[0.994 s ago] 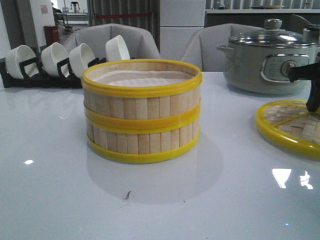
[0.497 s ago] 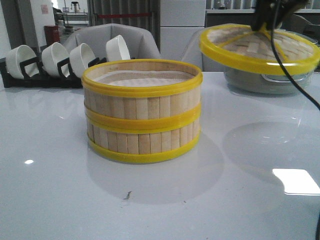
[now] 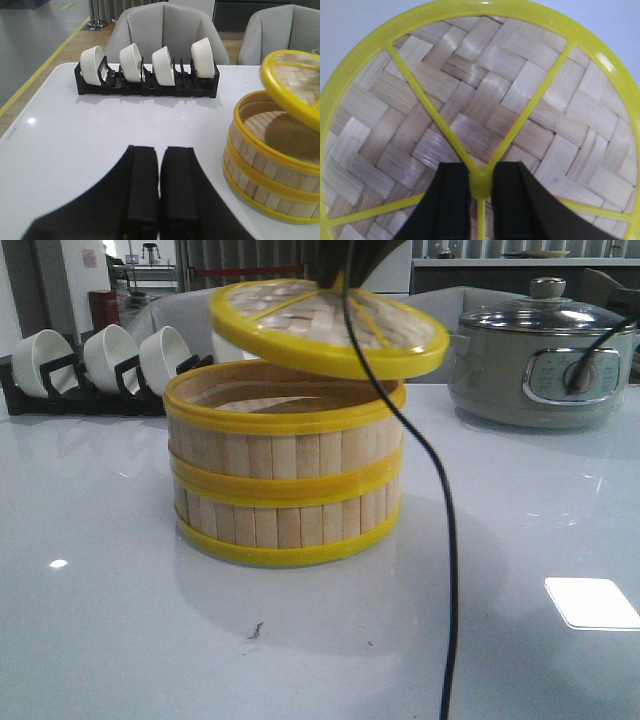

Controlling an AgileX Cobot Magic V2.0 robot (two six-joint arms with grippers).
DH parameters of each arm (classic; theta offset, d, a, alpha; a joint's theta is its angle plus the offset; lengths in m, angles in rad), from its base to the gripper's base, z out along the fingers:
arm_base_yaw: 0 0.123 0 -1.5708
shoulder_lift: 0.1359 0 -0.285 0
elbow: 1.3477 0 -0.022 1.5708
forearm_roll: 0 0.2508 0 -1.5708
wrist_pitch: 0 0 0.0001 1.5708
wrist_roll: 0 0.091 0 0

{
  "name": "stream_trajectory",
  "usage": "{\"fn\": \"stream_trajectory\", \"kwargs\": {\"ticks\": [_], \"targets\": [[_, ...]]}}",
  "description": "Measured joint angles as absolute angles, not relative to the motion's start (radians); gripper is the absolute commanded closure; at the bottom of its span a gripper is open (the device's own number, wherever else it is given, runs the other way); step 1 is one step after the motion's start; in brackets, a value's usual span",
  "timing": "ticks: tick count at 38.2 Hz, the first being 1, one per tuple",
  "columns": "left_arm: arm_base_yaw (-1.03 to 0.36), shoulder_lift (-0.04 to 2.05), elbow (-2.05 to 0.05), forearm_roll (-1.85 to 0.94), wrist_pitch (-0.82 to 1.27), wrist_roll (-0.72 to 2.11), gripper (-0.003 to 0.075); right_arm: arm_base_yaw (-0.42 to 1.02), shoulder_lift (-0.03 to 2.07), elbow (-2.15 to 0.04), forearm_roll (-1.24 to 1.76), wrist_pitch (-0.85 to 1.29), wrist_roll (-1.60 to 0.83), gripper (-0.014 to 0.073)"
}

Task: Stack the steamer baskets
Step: 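Lift the lid with the right gripper and carry it over the stack, then lower the lid onto the top basket, open the right gripper, withdraw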

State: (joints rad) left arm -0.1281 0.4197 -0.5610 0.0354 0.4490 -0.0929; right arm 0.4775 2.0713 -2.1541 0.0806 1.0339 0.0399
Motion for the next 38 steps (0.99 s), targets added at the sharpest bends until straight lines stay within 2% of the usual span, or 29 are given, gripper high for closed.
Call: {"fn": "stream_trajectory", "kwargs": {"ticks": [9,31,33,36,38], "targets": [[-0.128,0.420,-0.561,0.035,0.449,-0.093,0.0625,0.534,2.144,-2.185,0.099,1.048,0.019,0.0538],[-0.128,0.420,-0.561,0.035,0.449,-0.093,0.0625,0.533,2.153,-2.189,0.094,1.061,0.019,0.0532],[-0.128,0.420,-0.561,0.035,0.449,-0.093,0.0625,0.533,2.155,-2.189,0.094,1.063,0.019,0.0503],[-0.128,0.420,-0.561,0.035,0.449,-0.093,0.0625,0.533,2.157,-2.189,0.094,1.063,0.019,0.0401],[-0.128,0.420,-0.561,0.035,0.449,-0.093,0.0625,0.533,2.157,-2.189,0.094,1.063,0.019,0.0287]]}}
